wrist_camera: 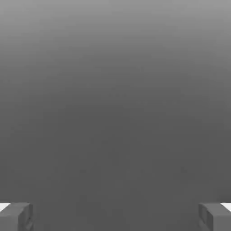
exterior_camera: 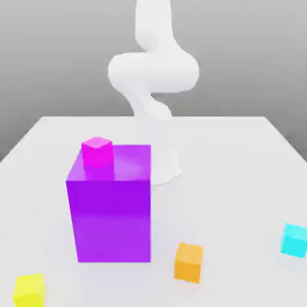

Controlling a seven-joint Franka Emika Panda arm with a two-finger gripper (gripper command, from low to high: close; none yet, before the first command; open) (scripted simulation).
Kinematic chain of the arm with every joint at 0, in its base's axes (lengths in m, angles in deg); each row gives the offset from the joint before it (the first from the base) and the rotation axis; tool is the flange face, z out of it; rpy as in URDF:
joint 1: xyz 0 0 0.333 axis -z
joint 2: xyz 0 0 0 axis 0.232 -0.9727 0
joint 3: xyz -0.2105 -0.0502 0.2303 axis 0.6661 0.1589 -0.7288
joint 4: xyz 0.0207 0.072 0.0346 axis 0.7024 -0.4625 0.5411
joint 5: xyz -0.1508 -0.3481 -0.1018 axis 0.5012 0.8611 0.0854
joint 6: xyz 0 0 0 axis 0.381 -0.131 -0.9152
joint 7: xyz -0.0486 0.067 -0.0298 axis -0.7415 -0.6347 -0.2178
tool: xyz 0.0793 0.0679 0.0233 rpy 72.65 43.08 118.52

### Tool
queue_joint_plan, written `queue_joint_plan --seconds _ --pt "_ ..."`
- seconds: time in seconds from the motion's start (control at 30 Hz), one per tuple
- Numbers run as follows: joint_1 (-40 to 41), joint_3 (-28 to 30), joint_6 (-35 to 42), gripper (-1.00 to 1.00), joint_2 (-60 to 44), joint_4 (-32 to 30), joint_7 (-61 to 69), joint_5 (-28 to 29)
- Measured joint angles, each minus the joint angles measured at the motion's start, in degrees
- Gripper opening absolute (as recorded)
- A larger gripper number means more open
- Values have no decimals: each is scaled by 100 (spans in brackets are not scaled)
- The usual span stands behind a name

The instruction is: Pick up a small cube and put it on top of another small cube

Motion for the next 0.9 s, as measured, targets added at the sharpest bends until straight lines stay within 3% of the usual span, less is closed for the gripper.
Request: queue_joint_plan --seconds 0.33,0.6,0.77,0.9 --pt "-1340 896 -905 0 -1844 -721 2703 -706" --pt "-1955 1114 -1616 0 -3287 -1286 4751 -1157" --pt "-2122 1055 -2105 0 -4109 -1656 5743 -1035" --pt "-2170 1102 -2520 0 -4682 -1949 6182 -485"
